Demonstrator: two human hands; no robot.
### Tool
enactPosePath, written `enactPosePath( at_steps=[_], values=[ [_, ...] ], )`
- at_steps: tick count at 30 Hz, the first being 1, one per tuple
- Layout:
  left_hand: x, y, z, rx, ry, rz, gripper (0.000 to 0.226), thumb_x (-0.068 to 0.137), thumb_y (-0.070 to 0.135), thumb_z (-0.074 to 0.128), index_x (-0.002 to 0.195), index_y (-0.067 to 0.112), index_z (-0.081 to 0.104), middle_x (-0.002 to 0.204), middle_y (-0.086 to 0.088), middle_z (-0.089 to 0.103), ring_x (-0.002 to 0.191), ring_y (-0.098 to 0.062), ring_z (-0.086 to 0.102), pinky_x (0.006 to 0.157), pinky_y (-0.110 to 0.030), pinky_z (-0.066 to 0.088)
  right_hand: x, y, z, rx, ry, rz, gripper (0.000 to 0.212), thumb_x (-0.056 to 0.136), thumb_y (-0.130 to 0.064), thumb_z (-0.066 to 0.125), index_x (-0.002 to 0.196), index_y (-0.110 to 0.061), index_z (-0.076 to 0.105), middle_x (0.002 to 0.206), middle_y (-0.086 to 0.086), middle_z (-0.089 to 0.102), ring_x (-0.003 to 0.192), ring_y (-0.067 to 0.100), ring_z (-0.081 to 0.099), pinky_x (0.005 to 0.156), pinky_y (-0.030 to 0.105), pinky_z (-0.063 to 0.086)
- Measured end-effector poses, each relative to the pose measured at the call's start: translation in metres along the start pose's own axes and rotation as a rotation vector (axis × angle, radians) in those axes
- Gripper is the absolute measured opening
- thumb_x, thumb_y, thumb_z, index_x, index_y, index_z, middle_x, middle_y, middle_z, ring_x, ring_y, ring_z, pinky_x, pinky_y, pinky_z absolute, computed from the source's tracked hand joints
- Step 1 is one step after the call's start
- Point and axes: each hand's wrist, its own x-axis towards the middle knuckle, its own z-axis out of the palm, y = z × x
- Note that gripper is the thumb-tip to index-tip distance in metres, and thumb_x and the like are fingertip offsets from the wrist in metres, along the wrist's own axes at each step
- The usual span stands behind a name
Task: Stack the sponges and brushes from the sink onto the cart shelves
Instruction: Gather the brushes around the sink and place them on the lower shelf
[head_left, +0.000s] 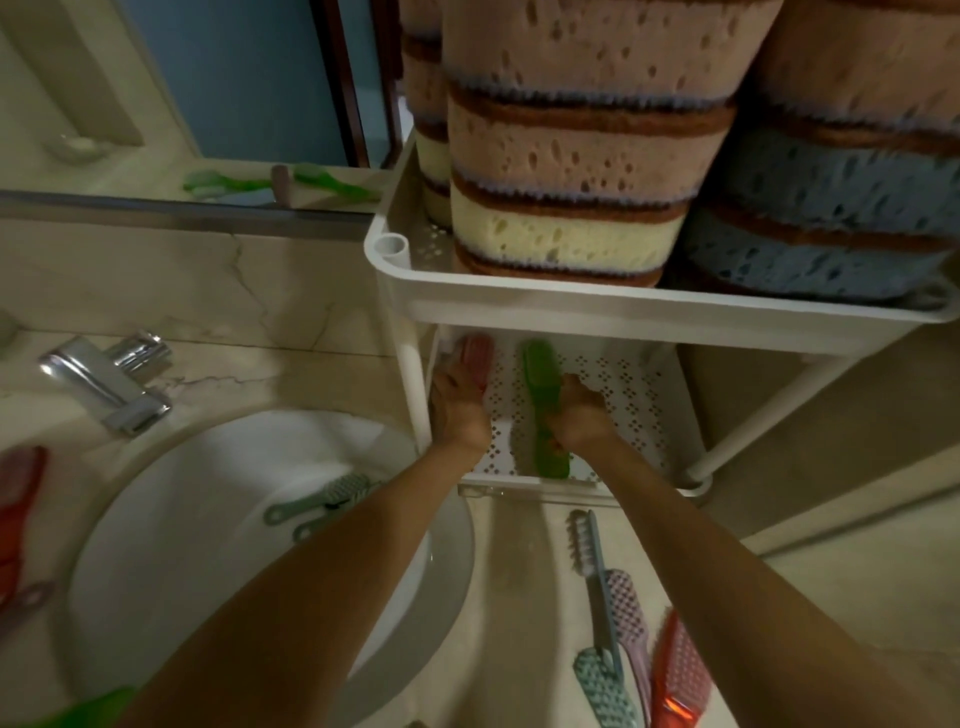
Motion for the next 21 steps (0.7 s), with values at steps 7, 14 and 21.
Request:
enactPosePath(
  at_steps=[7,14,21],
  values=[
    [-0.014,-0.002,-0.001,-0.025,-0.008,-0.021,0.057,0.092,-0.003,0.042,0.144,0.0,0.018,0.146,-0.021,0.029,0.132,-0.031,0.034,0.108,-0.026,0.027,0.0,-0.001,0.019,-0.081,0.073,-0.053,0.024,0.099,-0.016,0.038,0.113,-0.001,0.05,0.103,0.018,0.066,0.073,0.024,0.056,0.067,0.031,0.048],
    [-0.024,0.002,-0.013,-0.131,-0.088,-0.056,0.056,0.093,-0.002,0.04,0.144,-0.006,0.016,0.141,-0.025,0.038,0.13,-0.036,0.041,0.108,-0.035,0.033,-0.006,-0.027,0.038,-0.154,0.072,-0.233,0.026,0.098,-0.015,0.04,0.112,-0.002,0.057,0.114,0.016,0.065,0.102,0.03,0.063,0.079,0.029,0.044],
    [-0.037,0.001,-0.023,-0.241,-0.116,-0.058,0.059,0.094,-0.001,0.038,0.146,-0.002,0.01,0.145,-0.024,0.033,0.132,-0.036,0.037,0.111,-0.038,0.031,-0.019,-0.024,0.028,0.054,0.016,-0.199,0.026,0.096,-0.014,0.043,0.112,0.0,0.058,0.115,0.018,0.064,0.106,0.032,0.06,0.086,0.031,0.044]
  ],
)
